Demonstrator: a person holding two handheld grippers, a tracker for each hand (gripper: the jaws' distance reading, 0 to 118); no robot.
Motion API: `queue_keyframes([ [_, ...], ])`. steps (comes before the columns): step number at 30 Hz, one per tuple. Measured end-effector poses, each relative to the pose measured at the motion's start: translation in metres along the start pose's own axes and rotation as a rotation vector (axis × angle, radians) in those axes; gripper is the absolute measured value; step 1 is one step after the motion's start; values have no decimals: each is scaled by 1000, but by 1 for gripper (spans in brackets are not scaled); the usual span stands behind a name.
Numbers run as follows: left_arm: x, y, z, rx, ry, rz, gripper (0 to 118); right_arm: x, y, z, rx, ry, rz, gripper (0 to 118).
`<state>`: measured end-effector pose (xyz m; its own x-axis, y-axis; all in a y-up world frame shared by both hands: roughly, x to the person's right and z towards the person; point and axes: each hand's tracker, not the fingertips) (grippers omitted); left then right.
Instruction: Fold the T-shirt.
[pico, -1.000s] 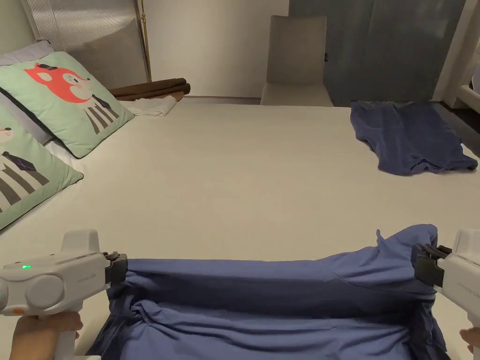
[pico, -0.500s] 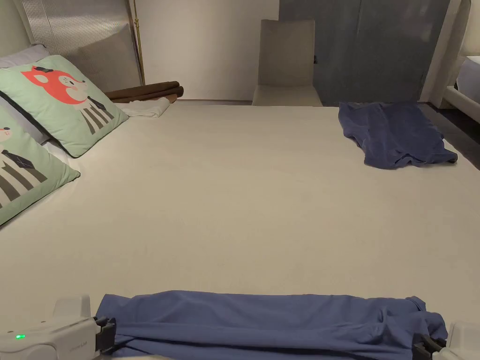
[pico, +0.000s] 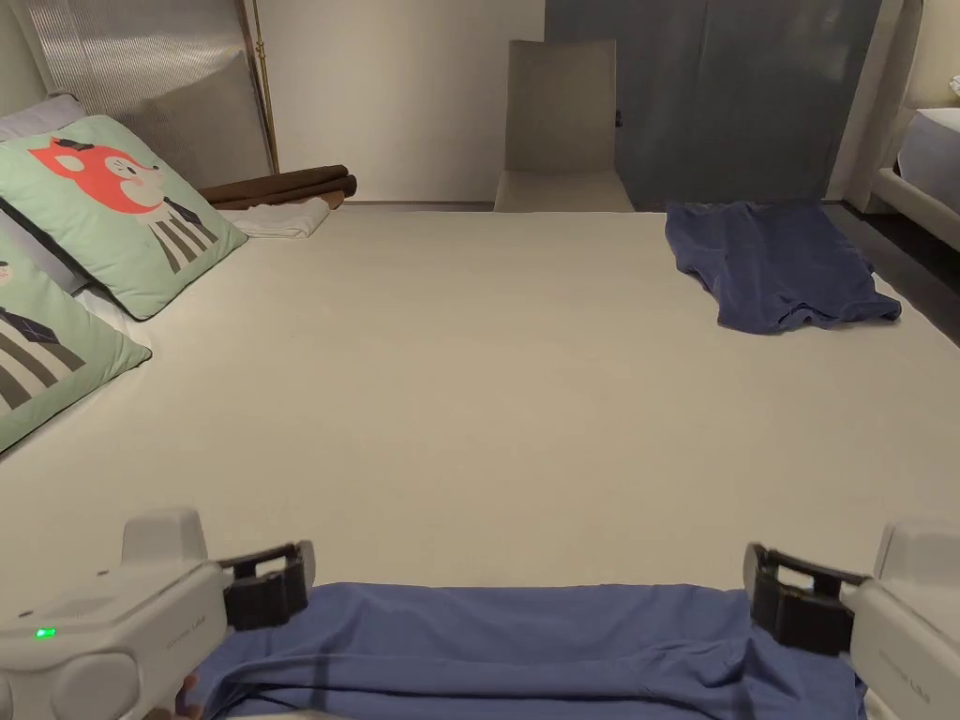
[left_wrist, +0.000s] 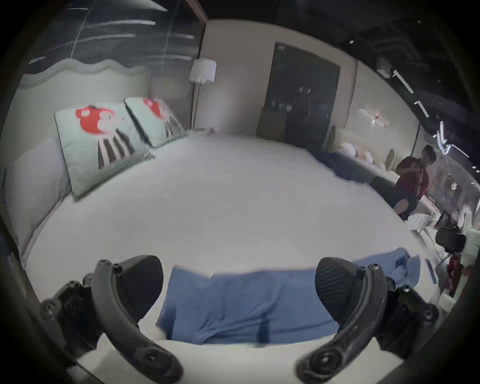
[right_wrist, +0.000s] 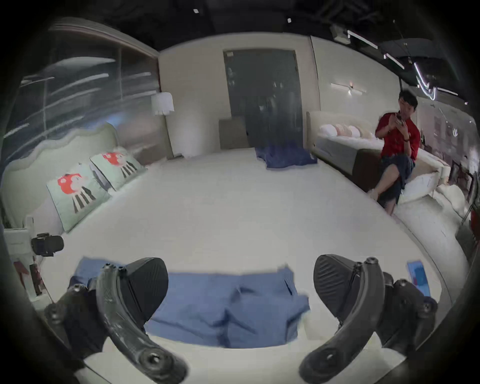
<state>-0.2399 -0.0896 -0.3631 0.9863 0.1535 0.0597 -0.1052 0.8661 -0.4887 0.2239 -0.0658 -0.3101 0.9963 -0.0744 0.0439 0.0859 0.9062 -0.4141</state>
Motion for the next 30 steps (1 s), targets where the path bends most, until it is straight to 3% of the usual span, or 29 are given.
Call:
queue_keyframes([
  [6,48,42,22,257,-46,-105,114,-42,44,14,217,-10,74,112],
  [8,62,45,25,337,-34,-129,105,-56,48,17,280,-26,95,113],
  [9,66,46,26,357,-31,-128,94,-60,47,17,299,-37,99,112],
  [11,72,44,24,366,-41,-136,42,-68,45,18,317,-46,116,98],
  [12,74,44,22,365,-40,-140,13,-71,44,19,327,-51,122,78],
  [13,76,41,21,368,-43,-152,0,-73,42,19,333,-57,120,36],
  [14,77,40,21,374,-46,-154,0,-73,41,18,333,-62,116,3],
  [15,76,40,20,374,-54,-156,0,-74,41,17,329,-62,113,0],
  [30,63,35,14,341,-89,-139,0,-72,33,13,322,-73,88,0],
])
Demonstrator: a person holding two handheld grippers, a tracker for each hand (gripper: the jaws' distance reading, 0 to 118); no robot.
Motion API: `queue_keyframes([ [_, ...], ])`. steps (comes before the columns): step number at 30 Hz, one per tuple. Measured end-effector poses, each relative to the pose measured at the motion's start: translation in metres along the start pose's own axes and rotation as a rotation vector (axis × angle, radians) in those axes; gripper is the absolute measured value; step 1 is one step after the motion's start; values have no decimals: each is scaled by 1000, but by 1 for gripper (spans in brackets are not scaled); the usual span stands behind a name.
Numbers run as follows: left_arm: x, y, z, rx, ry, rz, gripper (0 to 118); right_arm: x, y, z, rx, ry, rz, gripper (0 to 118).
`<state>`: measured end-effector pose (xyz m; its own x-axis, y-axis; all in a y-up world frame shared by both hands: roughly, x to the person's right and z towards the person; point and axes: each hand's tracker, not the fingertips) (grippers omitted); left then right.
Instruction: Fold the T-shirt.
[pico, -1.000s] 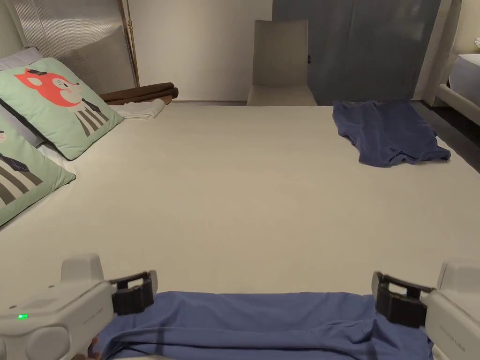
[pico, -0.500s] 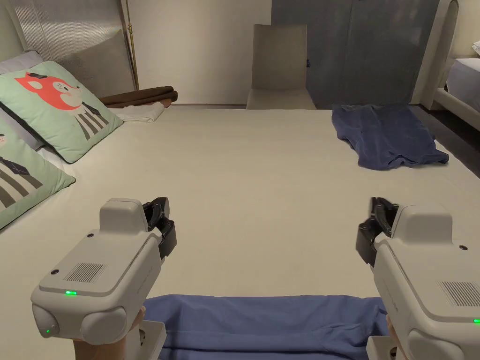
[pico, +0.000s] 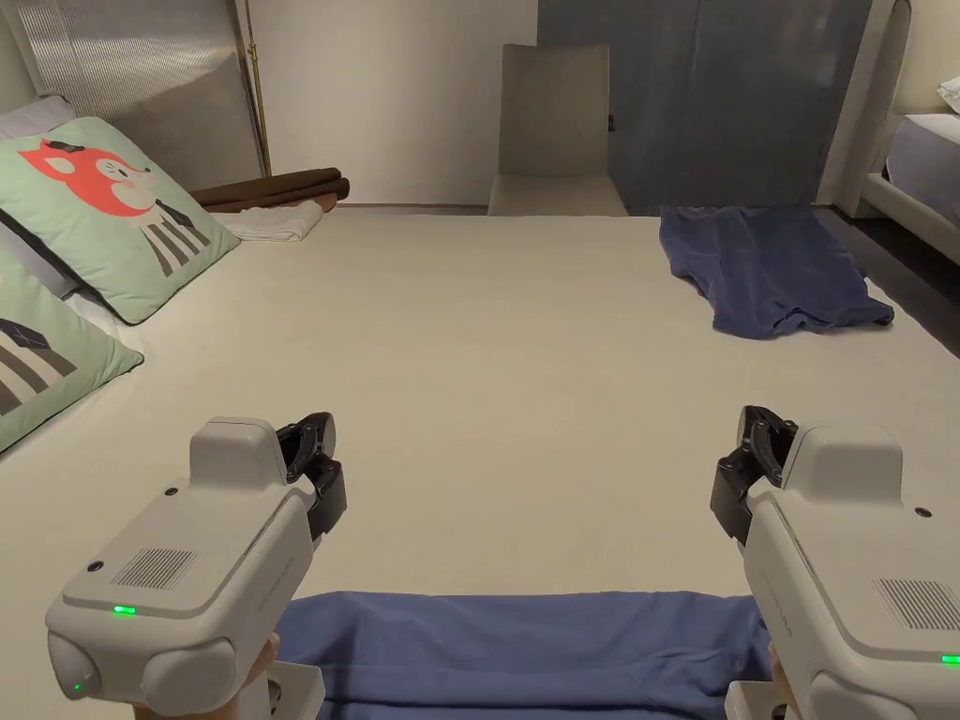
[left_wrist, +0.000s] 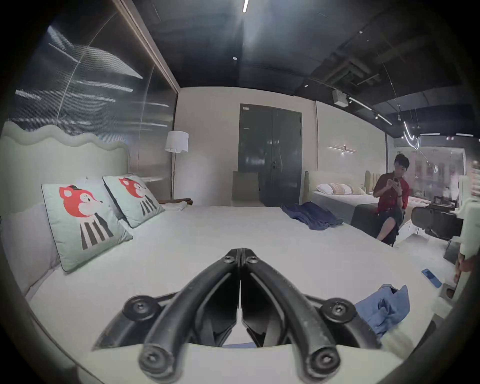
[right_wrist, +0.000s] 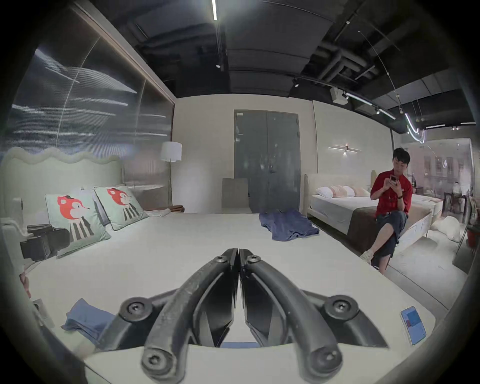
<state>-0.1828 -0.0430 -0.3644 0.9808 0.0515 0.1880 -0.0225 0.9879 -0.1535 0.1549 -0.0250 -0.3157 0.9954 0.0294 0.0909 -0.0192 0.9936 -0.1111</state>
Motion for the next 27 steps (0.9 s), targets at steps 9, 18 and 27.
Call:
queue_keyframes([
  [9,-88,-24,3,-166,-193,482,0,-1,-2,-7,-32,16,2,0],
  [18,-166,-77,7,-455,-130,677,4,-7,-9,-20,-80,31,6,0],
  [27,-179,-129,8,-621,-21,720,105,-21,-24,-31,-143,63,19,0],
])
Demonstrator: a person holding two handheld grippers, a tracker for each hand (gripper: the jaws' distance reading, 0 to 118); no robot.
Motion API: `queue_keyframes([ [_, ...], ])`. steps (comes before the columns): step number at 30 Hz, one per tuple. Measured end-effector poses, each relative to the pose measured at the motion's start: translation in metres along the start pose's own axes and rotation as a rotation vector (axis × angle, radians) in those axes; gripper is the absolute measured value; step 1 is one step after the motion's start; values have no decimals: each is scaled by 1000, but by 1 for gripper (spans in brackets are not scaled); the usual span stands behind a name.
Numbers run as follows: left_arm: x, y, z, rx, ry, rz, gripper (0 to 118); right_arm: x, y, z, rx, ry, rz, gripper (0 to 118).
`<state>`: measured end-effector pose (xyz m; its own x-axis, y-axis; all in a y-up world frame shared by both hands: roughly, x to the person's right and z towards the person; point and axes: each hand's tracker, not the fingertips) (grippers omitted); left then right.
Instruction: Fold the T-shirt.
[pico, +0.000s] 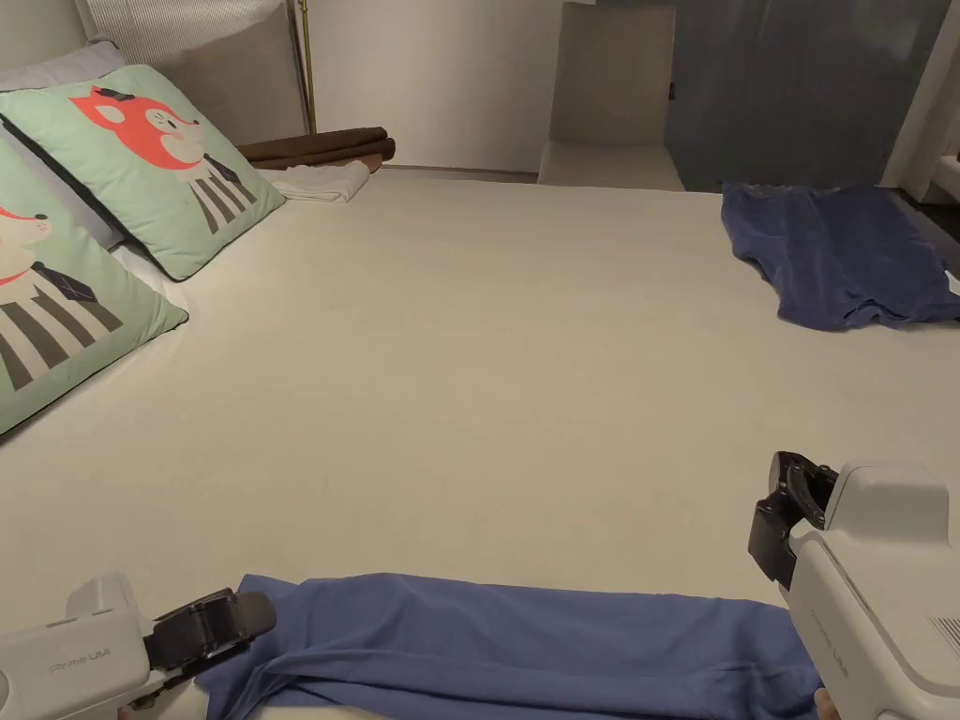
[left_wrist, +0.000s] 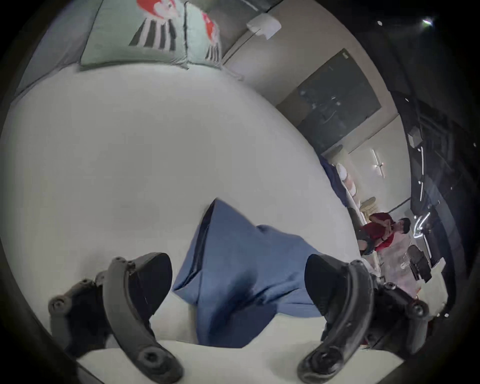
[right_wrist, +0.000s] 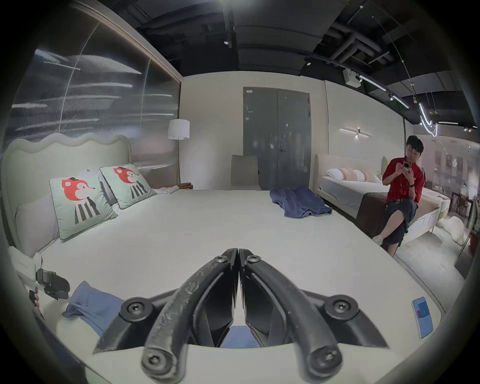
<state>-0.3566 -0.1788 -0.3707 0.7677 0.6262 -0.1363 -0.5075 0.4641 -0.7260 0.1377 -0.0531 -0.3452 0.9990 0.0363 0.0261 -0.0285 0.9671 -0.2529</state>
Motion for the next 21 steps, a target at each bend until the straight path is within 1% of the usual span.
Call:
queue_keyframes([
  [3,-15,5,-17,-23,4,8,95,-3,-2,-4,-14,10,4,0],
  [6,-2,2,-23,-12,12,-47,92,-4,-2,-3,-18,13,4,0],
  [7,2,2,-24,-15,27,-61,86,-4,-2,-4,-20,13,2,0],
  [8,8,1,-24,-12,39,-90,76,-4,-2,-4,-22,15,2,0],
  [10,8,6,-27,1,68,-147,39,-4,-2,-4,-23,15,3,0],
  [12,13,4,-31,-1,104,-184,37,-3,-2,-3,-24,15,1,0],
  [14,18,1,-26,36,144,-246,17,-2,-1,-3,-24,17,-2,0],
  [19,39,-1,6,107,174,-397,12,-2,2,-2,-17,22,-6,0],
  [21,43,0,19,120,175,-408,11,-2,3,-2,-11,30,-15,0],
])
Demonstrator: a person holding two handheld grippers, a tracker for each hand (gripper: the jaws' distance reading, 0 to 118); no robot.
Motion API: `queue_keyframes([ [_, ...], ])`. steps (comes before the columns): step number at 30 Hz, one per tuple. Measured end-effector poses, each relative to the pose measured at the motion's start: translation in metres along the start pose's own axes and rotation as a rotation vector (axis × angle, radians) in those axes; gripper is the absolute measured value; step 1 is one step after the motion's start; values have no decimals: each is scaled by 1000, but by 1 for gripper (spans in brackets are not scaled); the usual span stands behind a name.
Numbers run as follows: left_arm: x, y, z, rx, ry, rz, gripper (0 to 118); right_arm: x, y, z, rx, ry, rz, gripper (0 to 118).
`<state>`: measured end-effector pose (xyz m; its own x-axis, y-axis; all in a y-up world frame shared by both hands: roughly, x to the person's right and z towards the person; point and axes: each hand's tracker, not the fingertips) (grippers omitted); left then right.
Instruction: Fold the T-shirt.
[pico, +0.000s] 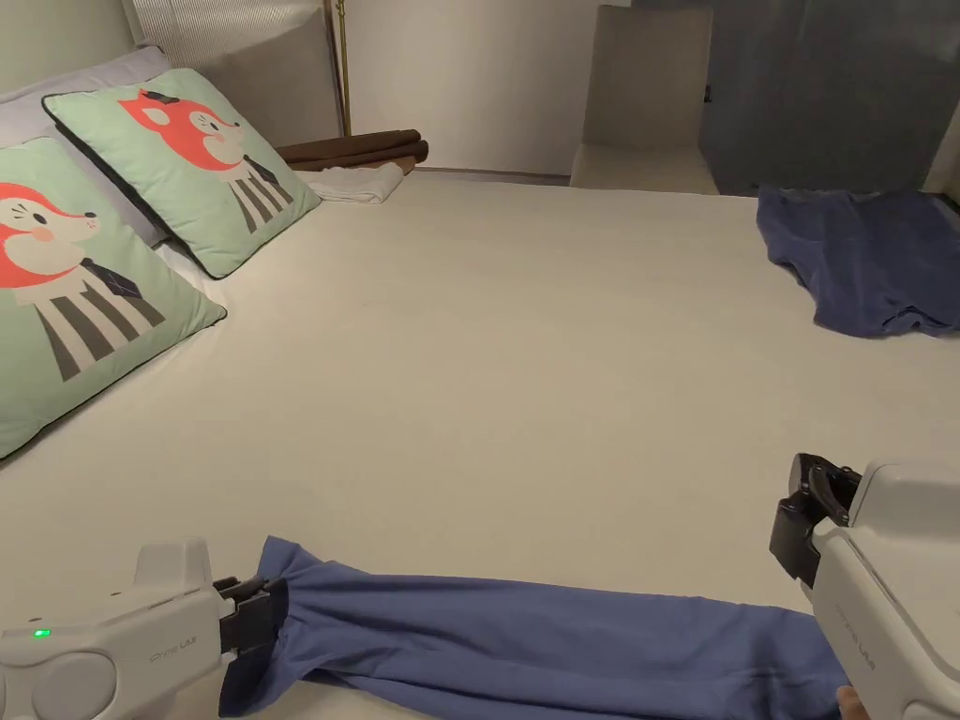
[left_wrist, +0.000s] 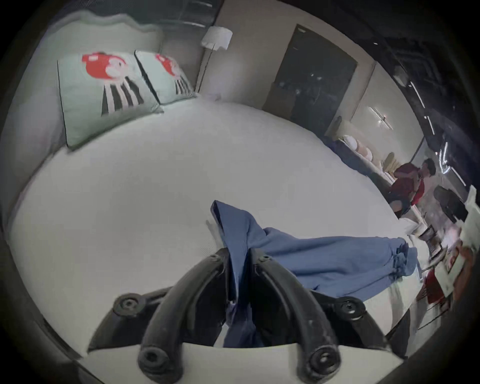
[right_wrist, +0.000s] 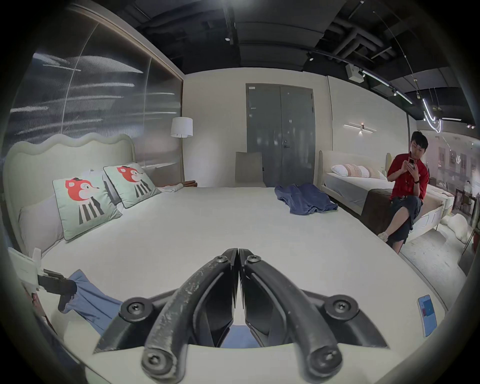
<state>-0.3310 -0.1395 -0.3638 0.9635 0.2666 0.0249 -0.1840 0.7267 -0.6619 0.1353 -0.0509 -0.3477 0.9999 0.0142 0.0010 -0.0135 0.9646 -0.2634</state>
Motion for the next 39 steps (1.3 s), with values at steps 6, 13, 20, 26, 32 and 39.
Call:
queue_keyframes([
  [6,-17,10,25,30,16,51,7,-7,5,0,15,29,2,0],
  [13,-33,18,37,58,59,130,7,-10,6,1,24,45,5,0],
  [20,32,18,21,34,-136,137,7,-1,4,6,19,29,-2,0],
  [26,112,16,-14,-46,-293,48,7,13,3,13,22,5,-7,0],
  [32,178,2,-48,-147,-383,53,7,29,1,21,22,-23,-17,0],
  [39,215,-19,-83,-243,-310,-22,34,44,2,28,26,-54,-26,0],
])
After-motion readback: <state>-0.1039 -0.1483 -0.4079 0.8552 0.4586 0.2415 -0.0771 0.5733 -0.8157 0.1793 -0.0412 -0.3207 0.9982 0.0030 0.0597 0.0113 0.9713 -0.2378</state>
